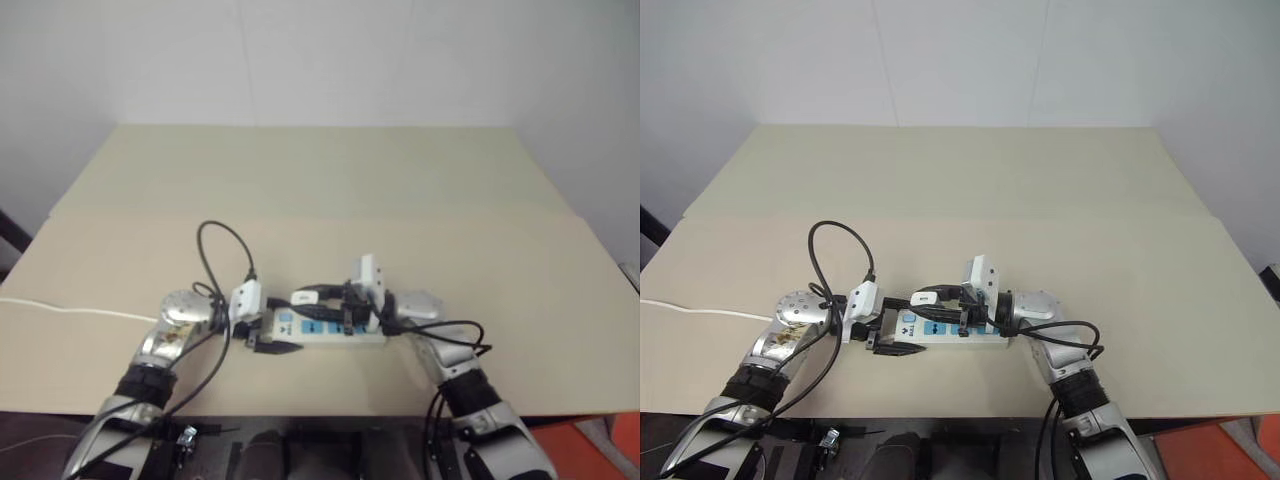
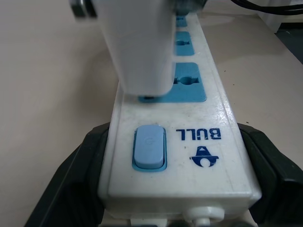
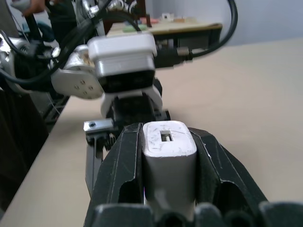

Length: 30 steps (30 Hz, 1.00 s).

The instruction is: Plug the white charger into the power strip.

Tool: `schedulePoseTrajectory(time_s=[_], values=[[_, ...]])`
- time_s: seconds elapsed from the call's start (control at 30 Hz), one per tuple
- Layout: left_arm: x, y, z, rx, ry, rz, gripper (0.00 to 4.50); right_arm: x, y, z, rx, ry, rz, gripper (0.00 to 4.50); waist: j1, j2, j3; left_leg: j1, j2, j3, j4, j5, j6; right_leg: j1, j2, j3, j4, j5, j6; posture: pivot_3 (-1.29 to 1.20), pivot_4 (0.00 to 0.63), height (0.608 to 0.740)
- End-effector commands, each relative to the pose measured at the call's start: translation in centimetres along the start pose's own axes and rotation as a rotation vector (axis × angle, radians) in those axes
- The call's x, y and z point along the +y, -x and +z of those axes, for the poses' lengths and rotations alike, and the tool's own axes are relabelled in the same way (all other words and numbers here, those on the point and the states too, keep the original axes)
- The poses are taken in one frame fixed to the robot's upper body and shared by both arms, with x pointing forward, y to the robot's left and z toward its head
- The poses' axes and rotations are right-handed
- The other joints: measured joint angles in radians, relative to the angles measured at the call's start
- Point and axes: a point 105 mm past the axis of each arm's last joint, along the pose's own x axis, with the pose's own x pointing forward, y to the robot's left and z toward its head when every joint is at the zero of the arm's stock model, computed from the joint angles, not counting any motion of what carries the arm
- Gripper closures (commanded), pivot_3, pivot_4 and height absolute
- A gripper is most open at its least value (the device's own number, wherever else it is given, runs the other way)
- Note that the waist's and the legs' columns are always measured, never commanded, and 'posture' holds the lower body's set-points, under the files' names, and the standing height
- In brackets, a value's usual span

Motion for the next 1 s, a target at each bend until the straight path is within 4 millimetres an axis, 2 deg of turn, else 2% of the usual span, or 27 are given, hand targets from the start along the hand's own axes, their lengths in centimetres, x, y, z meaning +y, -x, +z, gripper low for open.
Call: schedulePoseTrajectory(time_s=[0.03, 0.2, 0.43, 0.6, 0.67, 0.87, 1.0], values=[[-0.3, -0.3, 0.3, 0.005, -0.013, -0.024, 1.19, -0.2, -0.1, 0.8, -0.014, 0.048, 0.005, 3.35, 0.0, 0.0, 0.0, 0.0, 0.0, 0.0, 0.0, 0.0, 0.0, 0.0, 0.0, 0.0, 0.0, 0.0, 0.0, 0.0, 0.15, 0.74], [-0.3, -0.3, 0.3, 0.005, -0.013, -0.023, 1.19, 0.0, 0.8, -0.5, 0.045, 0.046, 0.018, 3.35, 0.0, 0.0, 0.0, 0.001, 0.0, 0.0, 0.0, 0.0, 0.0, 0.002, 0.0, 0.0, 0.0, 0.0, 0.0, 0.0, 0.15, 0.74], [-0.3, 0.2, 0.1, 0.014, -0.005, -0.014, 1.19, -0.1, 4.6, -3.7, 0.215, 0.019, 0.013, 3.35, 0.007, 0.0, 0.0, 0.004, 0.0, 0.0, 0.0, 0.0, 0.0, 0.006, -0.001, -0.001, -0.002, 0.0, 0.0, 0.0, 0.15, 0.74], [-0.1, 0.3, 0.0, 0.02, -0.005, -0.006, 1.19, -0.2, 5.3, -4.9, 0.263, -0.003, -0.008, 3.35, 0.007, 0.0, 0.0, 0.006, 0.0, 0.0, -0.001, 0.0, 0.0, 0.007, 0.0, -0.001, -0.002, 0.0, 0.0, 0.0, 0.15, 0.74], [-0.1, 0.4, 0.0, 0.023, -0.005, -0.003, 1.19, -0.2, 5.1, -4.9, 0.272, 0.009, 0.008, 3.35, 0.007, -0.001, -0.001, 0.007, 0.0, 0.0, -0.001, 0.0, 0.0, 0.007, 0.0, -0.001, -0.002, 0.0, 0.0, 0.0, 0.15, 0.74], [0.0, 0.4, 0.0, 0.025, -0.007, -0.004, 1.19, 0.0, 2.3, -4.1, 0.293, 0.014, 0.088, 3.35, 0.001, -0.001, -0.001, 0.008, 0.0, 0.0, -0.001, 0.0, 0.0, 0.007, 0.0, 0.0, -0.001, 0.0, 0.0, 0.0, 0.15, 0.74], [0.1, 0.3, 0.1, 0.022, -0.01, 0.0, 1.19, 0.2, 1.3, -4.9, 0.363, -0.002, 0.107, 3.35, -0.008, -0.001, -0.001, 0.01, 0.001, 0.0, -0.001, 0.0, 0.0, 0.008, 0.002, 0.0, 0.0, 0.0, -0.001, 0.0, 0.15, 0.74]])
